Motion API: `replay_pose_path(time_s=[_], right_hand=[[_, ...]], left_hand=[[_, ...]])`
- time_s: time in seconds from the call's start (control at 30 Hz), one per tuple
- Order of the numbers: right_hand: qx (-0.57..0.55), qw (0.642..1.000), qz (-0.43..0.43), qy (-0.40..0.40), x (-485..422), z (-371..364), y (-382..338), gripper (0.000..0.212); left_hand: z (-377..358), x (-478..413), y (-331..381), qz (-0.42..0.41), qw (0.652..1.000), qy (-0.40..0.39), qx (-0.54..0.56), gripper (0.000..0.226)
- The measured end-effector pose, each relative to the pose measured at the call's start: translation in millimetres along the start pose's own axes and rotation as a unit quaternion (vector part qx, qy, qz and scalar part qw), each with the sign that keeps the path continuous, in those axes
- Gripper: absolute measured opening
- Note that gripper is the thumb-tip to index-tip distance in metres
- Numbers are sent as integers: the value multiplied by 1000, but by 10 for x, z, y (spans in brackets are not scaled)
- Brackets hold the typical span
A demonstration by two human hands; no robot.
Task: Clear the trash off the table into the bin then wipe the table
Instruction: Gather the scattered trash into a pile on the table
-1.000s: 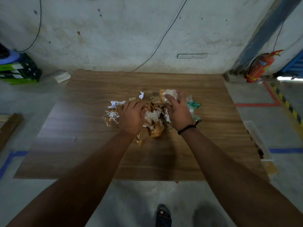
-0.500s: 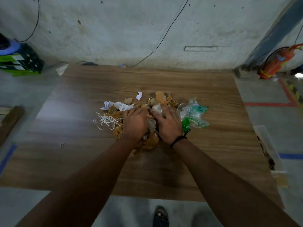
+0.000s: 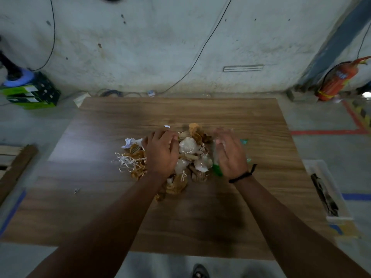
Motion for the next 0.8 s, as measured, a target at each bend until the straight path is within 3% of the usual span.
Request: replay_pose_path(time_s=[0.2,0.43,0.57,0.67,0.8], right_hand=[[-4,984,-167,60,49,374,773,71],[0,977,-213,-34,207,-62,912,72],[-7,972,-230,-37,304,-471,761,90],[-29,966,-258,-11,336,-698,611,98],[-55,961,-272,-1,313,-947,475,87]], left_hand=[[-501,-317,93,105,976,-167,91,50],[-966,-560,-157,118,941,-312,55,73],[-1393,-535,-507,153,916,-370,28,92],[-1466,-470,-464,153,902,-403,36,89],[-1396,-344,-335,160,894,-407,96,68]])
Point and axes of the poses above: each hand's wrist, its own x-axis away from the middle knuckle, its own z-axis out of the back of the hand, y = z × x, the point moved 8 cm from there along -x, towards the middle knuckle, and after that the axes turned 13 degrees about z, right-handed, at the moved point
